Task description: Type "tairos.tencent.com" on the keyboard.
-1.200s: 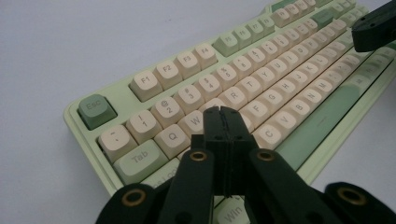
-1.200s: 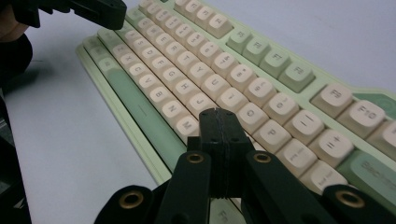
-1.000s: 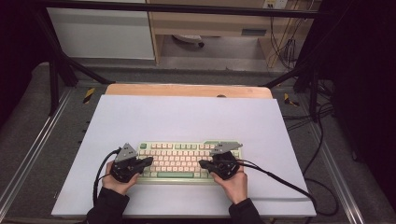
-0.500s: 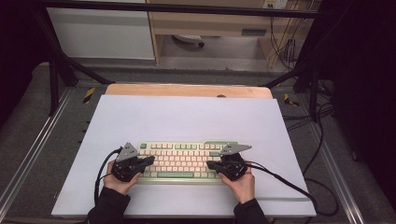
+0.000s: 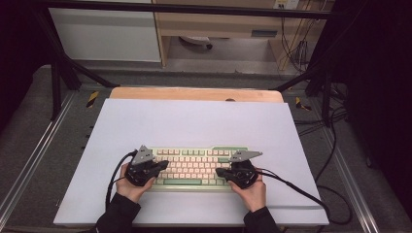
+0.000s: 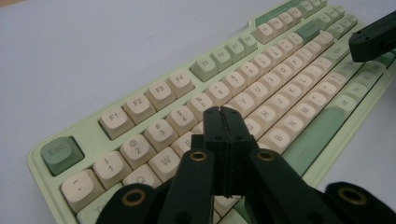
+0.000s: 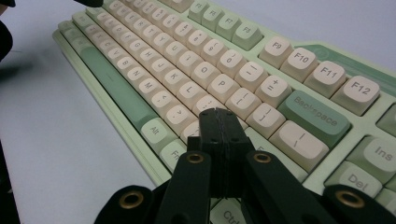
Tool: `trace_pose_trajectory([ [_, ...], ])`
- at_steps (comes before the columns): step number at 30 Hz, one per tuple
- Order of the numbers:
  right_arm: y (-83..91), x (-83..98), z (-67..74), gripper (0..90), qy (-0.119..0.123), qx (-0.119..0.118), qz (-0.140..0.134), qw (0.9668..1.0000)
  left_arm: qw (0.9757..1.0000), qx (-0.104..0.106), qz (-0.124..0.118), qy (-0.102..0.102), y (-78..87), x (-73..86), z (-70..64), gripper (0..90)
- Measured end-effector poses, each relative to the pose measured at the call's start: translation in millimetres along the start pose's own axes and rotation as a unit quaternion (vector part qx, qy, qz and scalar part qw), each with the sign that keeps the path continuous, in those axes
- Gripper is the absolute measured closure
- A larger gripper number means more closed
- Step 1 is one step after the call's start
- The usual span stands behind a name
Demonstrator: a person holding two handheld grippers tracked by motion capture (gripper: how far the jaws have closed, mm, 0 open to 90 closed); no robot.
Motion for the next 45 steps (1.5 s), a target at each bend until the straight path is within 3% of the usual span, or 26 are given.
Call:
trace_pose_trajectory([
  [12,1.1,-0.8,-0.3,90.0,0.001,0.0,-0.003,1.0,0.9999,0.006,0.01,-0.003,-25.0,-11.5,-4.1,90.0],
  [23,0.8,-0.7,-0.1,90.0,0.0,-0.001,-0.002,1.0,0.9998,0.005,0.021,0.002,-40.5,-5.5,1.1,90.0],
  [45,0.6,-0.2,-0.1,90.0,0.0,0.002,-0.002,1.0,0.9996,0.006,0.028,-0.003,-47.0,0.1,0.5,90.0],
])
Point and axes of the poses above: each handheld gripper's, and its own axes: y roughly backward along the jaws, x roughly out of its underside, z roughly to its left, the point moved 10 cm from there along -y, roughly forward along the jaws, and after that the axes turned 14 degrees about x, right-handed, at the moved point
